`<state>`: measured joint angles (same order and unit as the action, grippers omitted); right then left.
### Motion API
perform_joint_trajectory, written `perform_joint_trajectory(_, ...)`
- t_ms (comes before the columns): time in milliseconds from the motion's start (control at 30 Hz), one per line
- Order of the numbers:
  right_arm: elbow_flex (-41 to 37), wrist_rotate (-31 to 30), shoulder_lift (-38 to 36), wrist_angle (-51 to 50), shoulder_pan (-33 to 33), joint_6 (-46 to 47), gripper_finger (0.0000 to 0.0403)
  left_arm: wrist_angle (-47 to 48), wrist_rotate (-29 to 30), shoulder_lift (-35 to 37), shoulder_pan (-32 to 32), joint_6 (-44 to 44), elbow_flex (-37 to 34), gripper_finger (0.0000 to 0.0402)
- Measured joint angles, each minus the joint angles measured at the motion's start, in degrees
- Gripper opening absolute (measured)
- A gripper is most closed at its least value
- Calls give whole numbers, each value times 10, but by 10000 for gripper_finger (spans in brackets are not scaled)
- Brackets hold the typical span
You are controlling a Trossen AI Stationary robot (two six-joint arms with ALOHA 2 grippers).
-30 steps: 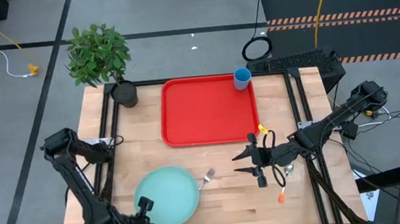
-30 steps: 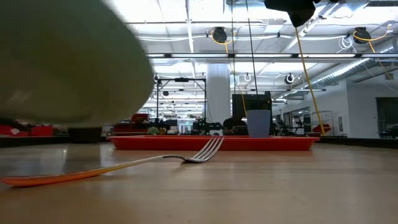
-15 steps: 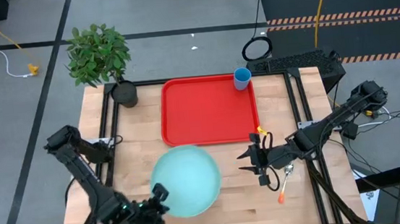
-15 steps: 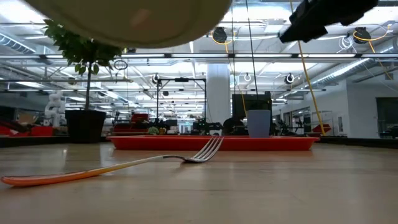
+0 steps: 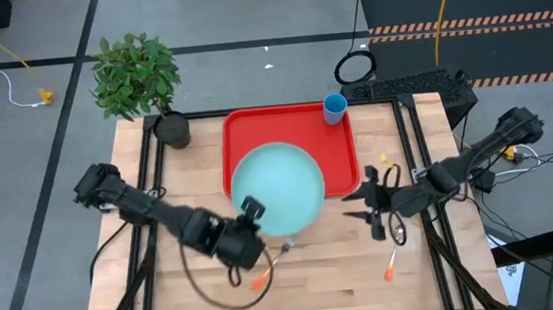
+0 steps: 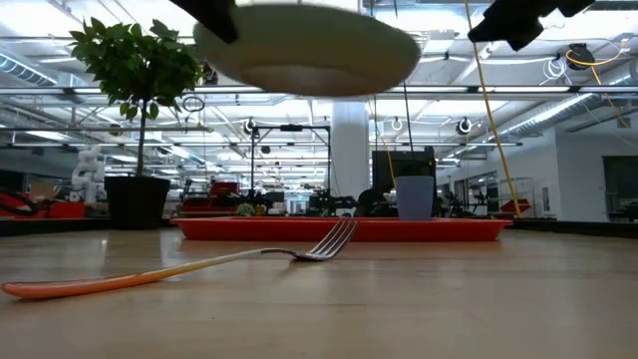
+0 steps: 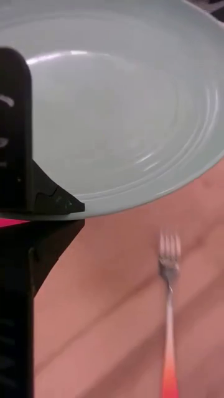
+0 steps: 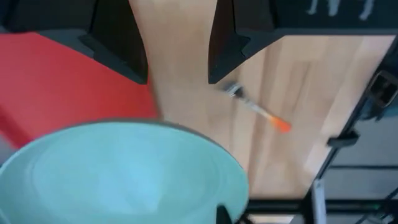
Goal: Pick and place plate/cup/fork/spoon on tray
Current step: Put the blue plate on the orange serving tray to the bottom left of the blue cup
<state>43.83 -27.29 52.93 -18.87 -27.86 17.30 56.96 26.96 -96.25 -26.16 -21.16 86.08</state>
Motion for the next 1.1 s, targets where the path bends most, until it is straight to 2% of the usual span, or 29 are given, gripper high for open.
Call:
perform_joint_trajectory(167, 0, -19, -41, -19, 0, -14, 160, -12, -6, 0, 58, -14, -1, 7)
perform_joint_trajectory(400, 0, -72, -95, -29, 1, -72, 160, -112, -45, 0, 127, -81, -1, 11)
perform_joint_trajectory(567, 0, -85, -126, -29, 1, -104, 160, -150, -88, -7, 177, -117, -7, 5)
perform_joint_trajectory(833, 0, -165, -145, -29, 1, -152, 160, -271, -134, -7, 242, -160, -94, 6)
perform_joint_trajectory(1000, 0, -164, -141, -29, 1, -171, 160, -363, -188, -7, 275, -183, -157, 13)
perform_joint_trajectory(1100, 0, -164, -140, -28, 1, -180, 160, -402, -197, -7, 290, -203, -185, 13)
